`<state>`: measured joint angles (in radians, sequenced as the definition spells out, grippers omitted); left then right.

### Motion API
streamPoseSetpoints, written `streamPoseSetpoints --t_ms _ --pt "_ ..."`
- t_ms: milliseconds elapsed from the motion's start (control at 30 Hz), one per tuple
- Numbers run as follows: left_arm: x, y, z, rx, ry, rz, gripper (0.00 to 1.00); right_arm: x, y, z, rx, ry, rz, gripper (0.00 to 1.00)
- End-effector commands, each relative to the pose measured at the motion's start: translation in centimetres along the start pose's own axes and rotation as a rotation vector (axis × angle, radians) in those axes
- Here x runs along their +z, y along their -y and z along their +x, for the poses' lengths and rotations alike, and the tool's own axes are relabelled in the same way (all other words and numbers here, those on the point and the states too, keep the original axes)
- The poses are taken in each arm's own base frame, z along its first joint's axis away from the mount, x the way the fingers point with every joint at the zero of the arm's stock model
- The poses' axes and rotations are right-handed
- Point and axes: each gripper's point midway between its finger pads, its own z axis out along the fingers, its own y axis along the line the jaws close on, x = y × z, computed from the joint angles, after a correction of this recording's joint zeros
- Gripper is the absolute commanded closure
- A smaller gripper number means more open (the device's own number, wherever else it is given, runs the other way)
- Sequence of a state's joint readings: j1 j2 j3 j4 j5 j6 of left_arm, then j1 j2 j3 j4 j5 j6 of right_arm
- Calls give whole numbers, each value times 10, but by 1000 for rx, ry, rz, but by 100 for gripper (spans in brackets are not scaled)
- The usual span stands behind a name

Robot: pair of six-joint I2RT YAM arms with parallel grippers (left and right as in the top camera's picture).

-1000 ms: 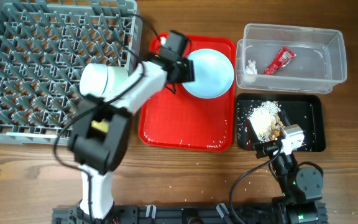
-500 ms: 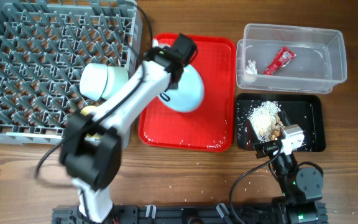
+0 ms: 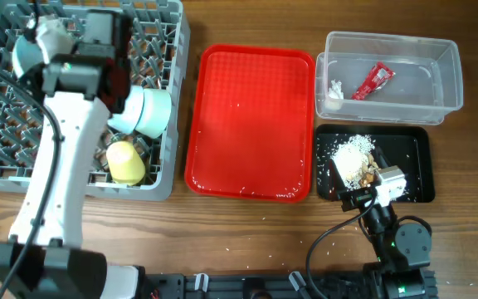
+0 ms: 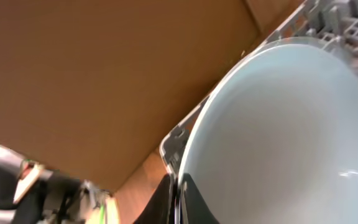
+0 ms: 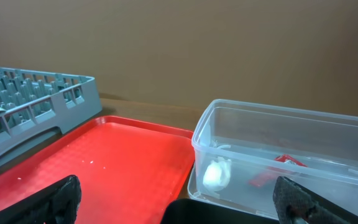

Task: Sort waste into correct bins and load items into the dishwasher rack

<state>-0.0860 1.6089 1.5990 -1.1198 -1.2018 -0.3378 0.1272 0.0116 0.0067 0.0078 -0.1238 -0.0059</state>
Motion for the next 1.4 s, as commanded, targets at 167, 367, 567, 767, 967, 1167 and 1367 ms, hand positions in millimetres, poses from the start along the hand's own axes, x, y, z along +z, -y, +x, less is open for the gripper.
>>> streamPoseSetpoints --t_ms 167,367,567,767,967,1167,1367 --pt "30 70 -21 641 106 303 96 0 -1 -2 -14 8 -6 0" --pt "51 103 -2 822 79 382 96 0 -1 -2 -15 8 -6 0" --pt "64 106 -25 810 148 327 96 0 -1 -2 -15 8 -6 0" --pt "80 88 -36 817 150 250 96 0 -1 -2 -15 8 -6 0" --pt "80 100 -15 818 110 369 96 0 -1 -2 -15 8 -6 0" --pt "68 79 -28 356 67 366 0 0 -1 -2 -15 8 -6 0" --pt "-46 47 -49 116 199 520 0 0 -1 -2 -15 8 -6 0"
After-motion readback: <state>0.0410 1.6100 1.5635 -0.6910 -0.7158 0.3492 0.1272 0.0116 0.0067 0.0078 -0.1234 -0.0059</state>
